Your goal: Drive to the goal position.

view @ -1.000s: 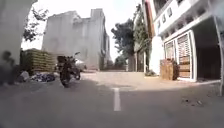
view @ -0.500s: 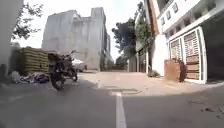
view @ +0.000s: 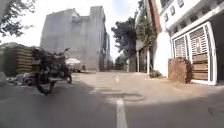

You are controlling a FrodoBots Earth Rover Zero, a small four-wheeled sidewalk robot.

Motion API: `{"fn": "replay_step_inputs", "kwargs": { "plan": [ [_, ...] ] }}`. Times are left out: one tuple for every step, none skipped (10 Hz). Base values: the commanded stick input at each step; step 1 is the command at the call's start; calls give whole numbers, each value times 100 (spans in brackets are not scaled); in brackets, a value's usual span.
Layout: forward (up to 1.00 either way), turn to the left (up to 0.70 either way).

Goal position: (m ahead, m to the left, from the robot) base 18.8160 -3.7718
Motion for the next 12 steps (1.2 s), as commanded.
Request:
{"fn": "replay_step_inputs", "kwargs": {
  "plan": [
    [100,6],
    [100,6],
    [100,6],
    [100,6],
    [100,6],
    [100,6],
    [100,6],
    [100,6],
    [100,6],
    [100,6],
    [100,6],
    [100,6]
  ]
}}
